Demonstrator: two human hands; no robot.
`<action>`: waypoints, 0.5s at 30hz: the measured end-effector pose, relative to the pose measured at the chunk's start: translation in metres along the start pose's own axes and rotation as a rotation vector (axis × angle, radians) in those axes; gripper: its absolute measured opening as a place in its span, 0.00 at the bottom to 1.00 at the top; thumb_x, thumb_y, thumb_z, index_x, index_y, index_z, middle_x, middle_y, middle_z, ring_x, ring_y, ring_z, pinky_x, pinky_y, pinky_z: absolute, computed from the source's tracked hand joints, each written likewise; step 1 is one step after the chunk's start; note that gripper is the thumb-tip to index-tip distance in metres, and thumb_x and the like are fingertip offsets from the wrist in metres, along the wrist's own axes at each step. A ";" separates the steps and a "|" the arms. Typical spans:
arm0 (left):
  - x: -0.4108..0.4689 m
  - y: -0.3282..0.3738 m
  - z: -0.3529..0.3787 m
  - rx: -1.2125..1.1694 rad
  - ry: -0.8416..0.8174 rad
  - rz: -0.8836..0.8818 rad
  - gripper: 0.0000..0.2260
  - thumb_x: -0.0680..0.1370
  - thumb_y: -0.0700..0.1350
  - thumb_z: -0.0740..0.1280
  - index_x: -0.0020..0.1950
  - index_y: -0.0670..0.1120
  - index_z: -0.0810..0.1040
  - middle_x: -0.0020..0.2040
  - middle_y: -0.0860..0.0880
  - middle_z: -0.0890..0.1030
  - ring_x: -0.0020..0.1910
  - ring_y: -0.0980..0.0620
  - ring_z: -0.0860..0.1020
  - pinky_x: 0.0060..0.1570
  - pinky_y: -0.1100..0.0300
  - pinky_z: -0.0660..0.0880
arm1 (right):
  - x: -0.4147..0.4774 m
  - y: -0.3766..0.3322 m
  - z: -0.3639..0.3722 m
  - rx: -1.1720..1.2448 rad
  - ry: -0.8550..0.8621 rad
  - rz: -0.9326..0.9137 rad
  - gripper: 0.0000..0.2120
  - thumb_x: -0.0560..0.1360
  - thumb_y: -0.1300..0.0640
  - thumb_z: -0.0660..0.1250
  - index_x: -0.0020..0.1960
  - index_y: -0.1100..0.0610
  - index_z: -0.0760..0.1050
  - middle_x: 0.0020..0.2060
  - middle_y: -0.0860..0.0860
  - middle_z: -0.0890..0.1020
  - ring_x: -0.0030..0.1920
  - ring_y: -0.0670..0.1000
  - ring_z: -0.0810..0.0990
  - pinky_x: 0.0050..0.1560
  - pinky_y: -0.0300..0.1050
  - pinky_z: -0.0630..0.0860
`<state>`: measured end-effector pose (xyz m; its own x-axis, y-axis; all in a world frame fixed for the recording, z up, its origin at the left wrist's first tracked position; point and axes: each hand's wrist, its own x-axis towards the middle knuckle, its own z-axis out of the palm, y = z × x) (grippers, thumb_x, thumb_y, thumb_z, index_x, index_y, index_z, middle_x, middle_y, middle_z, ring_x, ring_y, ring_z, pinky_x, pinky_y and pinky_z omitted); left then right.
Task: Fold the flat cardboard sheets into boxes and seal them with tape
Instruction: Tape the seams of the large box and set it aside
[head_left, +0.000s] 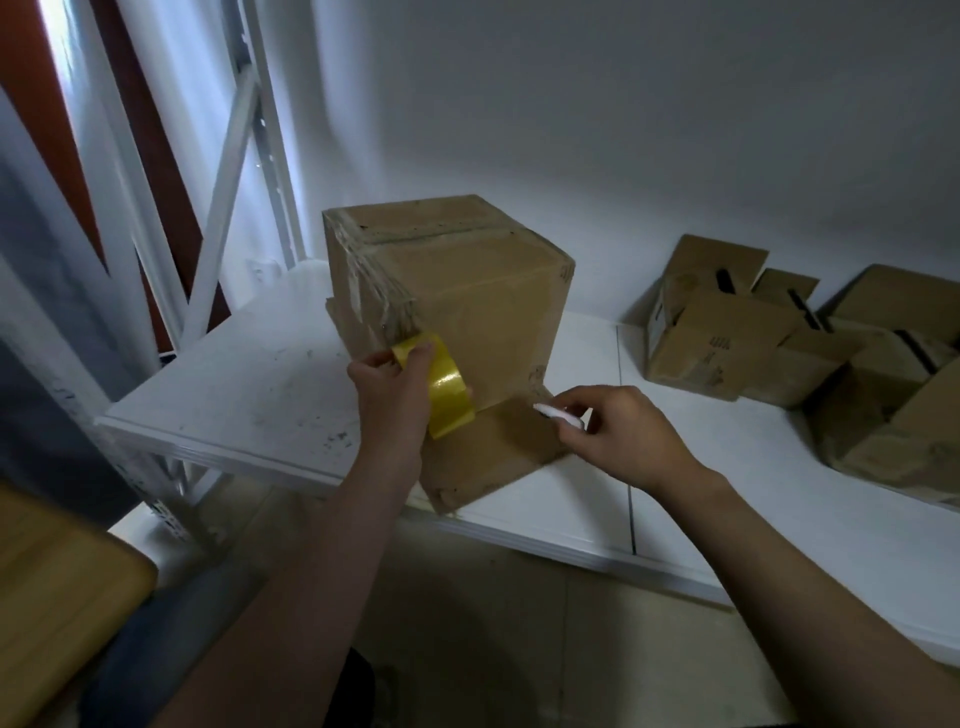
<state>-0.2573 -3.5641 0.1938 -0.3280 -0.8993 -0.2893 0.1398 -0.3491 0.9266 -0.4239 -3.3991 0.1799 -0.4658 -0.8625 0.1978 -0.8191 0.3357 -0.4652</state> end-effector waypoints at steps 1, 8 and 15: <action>0.002 0.001 -0.001 -0.008 -0.011 -0.014 0.24 0.66 0.56 0.76 0.56 0.56 0.68 0.58 0.47 0.79 0.54 0.40 0.82 0.51 0.40 0.81 | 0.006 -0.008 -0.004 0.021 0.030 -0.041 0.07 0.78 0.47 0.68 0.53 0.44 0.84 0.43 0.40 0.85 0.36 0.42 0.79 0.37 0.41 0.75; 0.006 0.007 -0.005 -0.018 -0.036 -0.046 0.31 0.66 0.55 0.77 0.65 0.51 0.71 0.58 0.46 0.80 0.51 0.42 0.83 0.49 0.41 0.82 | 0.076 -0.088 -0.030 0.043 0.116 -0.414 0.08 0.79 0.48 0.69 0.50 0.53 0.81 0.46 0.47 0.81 0.47 0.48 0.80 0.47 0.53 0.78; 0.009 0.006 -0.011 0.081 -0.090 0.037 0.27 0.66 0.59 0.74 0.62 0.54 0.73 0.55 0.49 0.82 0.50 0.45 0.83 0.51 0.40 0.81 | 0.123 -0.131 -0.017 -0.156 -0.146 -0.549 0.10 0.82 0.54 0.64 0.60 0.57 0.76 0.46 0.48 0.79 0.43 0.48 0.75 0.40 0.45 0.70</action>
<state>-0.2497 -3.5776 0.1944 -0.4072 -0.8826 -0.2347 0.0788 -0.2900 0.9538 -0.3791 -3.5426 0.2796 0.0820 -0.9653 0.2478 -0.9721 -0.1323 -0.1936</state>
